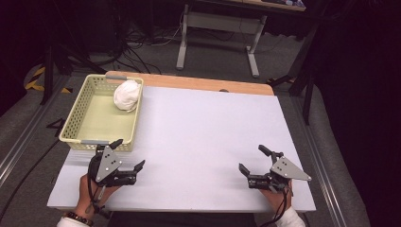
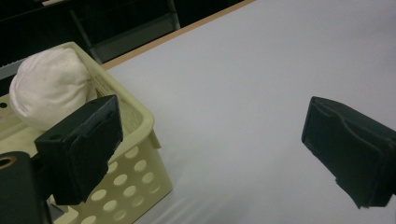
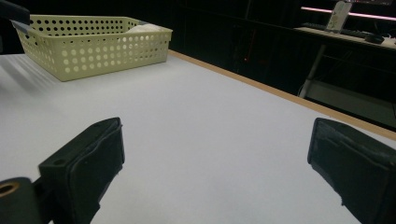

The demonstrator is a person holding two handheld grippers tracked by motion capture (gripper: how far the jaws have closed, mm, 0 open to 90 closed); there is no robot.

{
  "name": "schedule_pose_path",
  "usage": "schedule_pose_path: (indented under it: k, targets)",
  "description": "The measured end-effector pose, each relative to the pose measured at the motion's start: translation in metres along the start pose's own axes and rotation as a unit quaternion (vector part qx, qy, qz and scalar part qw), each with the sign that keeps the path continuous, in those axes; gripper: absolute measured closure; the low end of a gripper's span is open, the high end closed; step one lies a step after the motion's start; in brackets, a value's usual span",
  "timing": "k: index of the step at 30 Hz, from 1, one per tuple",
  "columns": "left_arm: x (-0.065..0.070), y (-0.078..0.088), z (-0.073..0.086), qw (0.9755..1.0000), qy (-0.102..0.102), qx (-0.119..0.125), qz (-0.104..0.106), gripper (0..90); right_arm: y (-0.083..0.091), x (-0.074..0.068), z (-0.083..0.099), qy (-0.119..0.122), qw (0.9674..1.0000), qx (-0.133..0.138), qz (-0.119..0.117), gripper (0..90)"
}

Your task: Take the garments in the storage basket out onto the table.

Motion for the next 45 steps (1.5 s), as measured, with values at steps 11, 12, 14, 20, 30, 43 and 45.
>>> schedule_pose_path:
  k: [11, 12, 14, 20, 30, 43, 45]
  targets:
    - [-0.002, 0.002, -0.001, 1.0, 0.006, 0.002, 0.001, 7.4, 0.0, 0.0, 0.001, 0.0, 1.0, -0.004, -0.003, 4.7]
    - [-0.002, 0.003, -0.001, 1.0, 0.005, 0.001, 0.001, 7.4, -0.001, 0.0, 0.001, 0.001, 1.0, -0.005, -0.004, 4.7]
    - [-0.003, 0.004, -0.002, 1.0, 0.006, 0.002, 0.0, 7.4, -0.001, -0.002, 0.001, 0.004, 1.0, -0.007, -0.005, 4.7]
    - [-0.006, 0.007, -0.006, 1.0, -0.001, 0.003, -0.004, 9.0, -0.003, -0.007, 0.004, 0.015, 0.9997, -0.016, -0.012, 5.4]
    - [-0.036, 0.02, -0.027, 0.999, 0.044, 0.003, -0.006, 8.2, -0.003, -0.006, 0.007, -0.002, 0.9996, -0.019, -0.019, 5.9]
    - [-0.116, -0.013, -0.063, 0.9963, 0.028, -0.078, -0.024, 7.3, -0.007, -0.008, 0.013, -0.004, 0.9992, -0.03, -0.027, 6.0]
    - [-0.128, -0.026, -0.062, 0.9941, 0.047, -0.096, -0.018, 6.7, -0.008, -0.008, 0.014, -0.004, 0.9991, -0.032, -0.028, 5.9]
Point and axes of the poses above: each handheld gripper's, and its own axes: y roughly backward along the jaws, z roughly out of its underside, x roughly to its right, the point moved 10 cm from there along -y, roughly forward along the jaws, and after that the axes turned 4 degrees about -x, right-handed, at the moved point
